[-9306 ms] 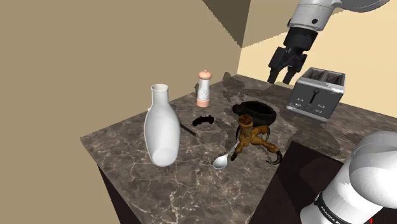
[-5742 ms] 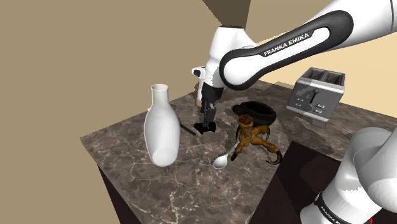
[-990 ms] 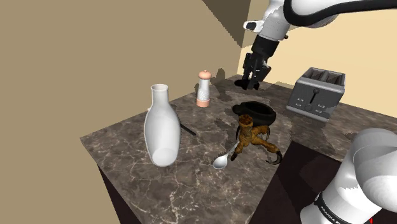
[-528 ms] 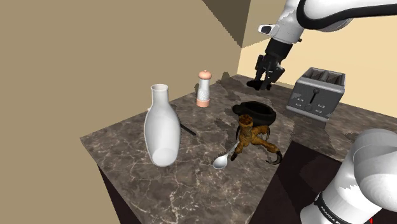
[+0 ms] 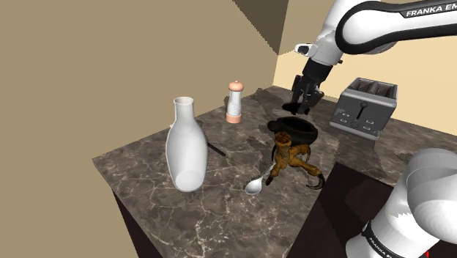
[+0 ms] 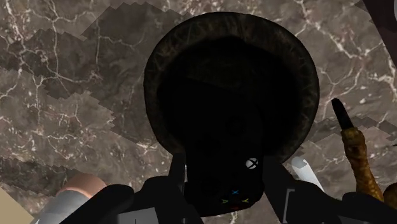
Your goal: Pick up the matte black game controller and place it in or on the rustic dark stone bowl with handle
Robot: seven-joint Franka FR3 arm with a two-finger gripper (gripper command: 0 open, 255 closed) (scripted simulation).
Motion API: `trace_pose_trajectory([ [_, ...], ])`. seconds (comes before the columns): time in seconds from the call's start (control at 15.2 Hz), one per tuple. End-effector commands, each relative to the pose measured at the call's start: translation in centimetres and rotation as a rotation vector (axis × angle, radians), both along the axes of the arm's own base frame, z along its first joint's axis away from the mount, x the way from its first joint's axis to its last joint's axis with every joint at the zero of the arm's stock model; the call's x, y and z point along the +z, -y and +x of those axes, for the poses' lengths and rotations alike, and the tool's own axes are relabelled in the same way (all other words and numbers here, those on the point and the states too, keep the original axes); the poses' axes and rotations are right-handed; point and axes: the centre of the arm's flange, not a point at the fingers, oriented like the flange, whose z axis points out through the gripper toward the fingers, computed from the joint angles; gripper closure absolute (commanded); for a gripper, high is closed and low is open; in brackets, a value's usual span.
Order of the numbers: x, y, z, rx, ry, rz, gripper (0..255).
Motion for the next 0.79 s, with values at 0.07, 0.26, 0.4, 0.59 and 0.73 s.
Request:
trace_pose_trajectory([
  [0.07, -1.6, -0.1, 0.1, 0.000, 0.000, 0.000, 255],
  [0.26, -3.2, -0.1, 0.1, 0.000, 0.000, 0.000, 255],
  [0.4, -3.6, -0.1, 0.1, 0.000, 0.001, 0.000, 255],
  [0.59, -3.6, -0.1, 0.1, 0.000, 0.000, 0.000, 255],
  [0.73, -3.6, -0.1, 0.1, 0.000, 0.000, 0.000, 255],
])
